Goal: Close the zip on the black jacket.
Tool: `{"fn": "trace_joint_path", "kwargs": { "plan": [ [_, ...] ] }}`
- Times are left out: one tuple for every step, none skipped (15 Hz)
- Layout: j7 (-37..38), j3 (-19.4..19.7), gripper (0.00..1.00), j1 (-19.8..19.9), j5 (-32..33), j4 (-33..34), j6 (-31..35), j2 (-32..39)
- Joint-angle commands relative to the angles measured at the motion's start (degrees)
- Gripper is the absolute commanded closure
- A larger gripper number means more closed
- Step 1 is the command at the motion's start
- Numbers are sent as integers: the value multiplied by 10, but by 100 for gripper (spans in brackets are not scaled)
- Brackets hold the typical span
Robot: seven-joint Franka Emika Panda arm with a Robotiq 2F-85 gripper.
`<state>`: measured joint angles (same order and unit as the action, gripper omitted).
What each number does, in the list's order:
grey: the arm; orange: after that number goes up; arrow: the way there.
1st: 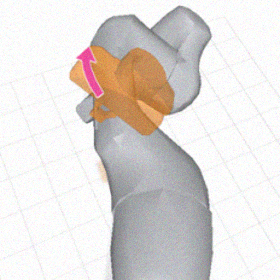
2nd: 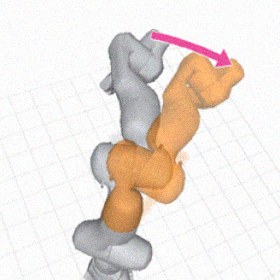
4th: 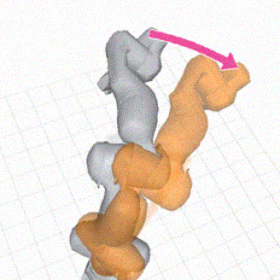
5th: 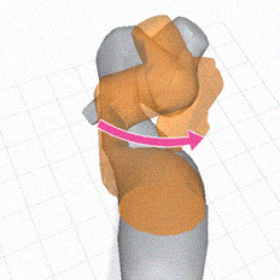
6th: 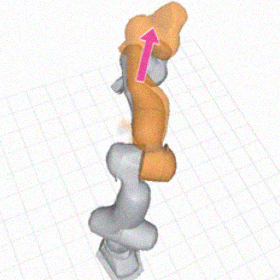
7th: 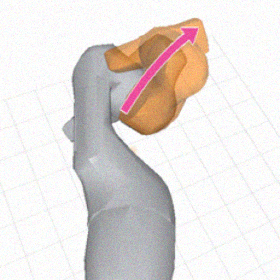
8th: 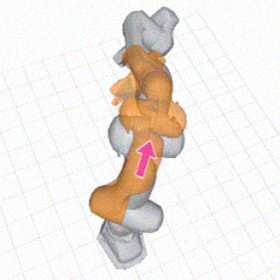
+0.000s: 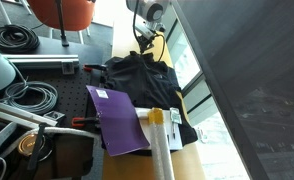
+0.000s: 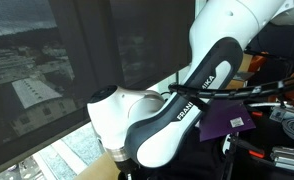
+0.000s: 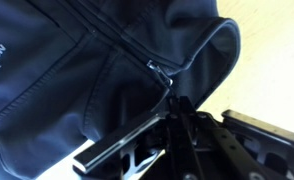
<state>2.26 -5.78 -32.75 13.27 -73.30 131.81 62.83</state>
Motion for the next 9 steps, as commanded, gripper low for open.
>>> {"fn": "trace_joint_path", "kwargs": {
  "plan": [
    [-13,7,98,19,6,-43,18,-34],
    [-19,10,98,25,8,-53,22,-40],
    [-26,13,98,30,11,-66,26,-48],
    [-33,15,98,35,12,-78,32,-55],
    [-44,14,98,41,12,-98,35,-67],
    [-54,15,98,45,14,-117,45,-78],
    [-64,15,98,50,17,-138,56,-89],
    [-70,9,98,61,30,-151,64,-95],
    [-77,10,98,66,37,-163,73,-100]
  ]
}}
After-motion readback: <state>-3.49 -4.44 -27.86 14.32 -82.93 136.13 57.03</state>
